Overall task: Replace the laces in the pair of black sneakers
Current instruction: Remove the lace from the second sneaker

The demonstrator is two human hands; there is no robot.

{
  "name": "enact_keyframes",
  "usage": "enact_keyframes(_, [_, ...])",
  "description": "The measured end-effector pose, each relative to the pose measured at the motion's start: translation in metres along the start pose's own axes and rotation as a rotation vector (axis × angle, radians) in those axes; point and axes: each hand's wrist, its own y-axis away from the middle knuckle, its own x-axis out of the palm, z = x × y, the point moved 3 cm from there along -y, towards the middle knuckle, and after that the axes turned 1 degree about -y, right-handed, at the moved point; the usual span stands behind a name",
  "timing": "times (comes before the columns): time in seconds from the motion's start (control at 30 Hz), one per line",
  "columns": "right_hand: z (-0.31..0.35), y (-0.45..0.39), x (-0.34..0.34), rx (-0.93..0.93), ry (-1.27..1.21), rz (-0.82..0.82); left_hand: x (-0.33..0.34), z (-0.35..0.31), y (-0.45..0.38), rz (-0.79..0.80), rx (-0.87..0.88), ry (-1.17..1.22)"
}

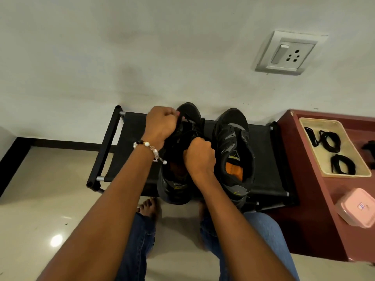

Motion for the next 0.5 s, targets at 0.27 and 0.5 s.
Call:
enact_keyframes(0.27, [0.001,0.003,-0.001,-0.001,-0.015,-0.008,-0.039,-0.037,0.018,0.156,0.076,1.117])
enact_keyframes(0.5, [0.002,0.002,-0.002,-0.001,0.004,0.001,-0.015,-0.005,0.000,-0.013,0.144,-0.060])
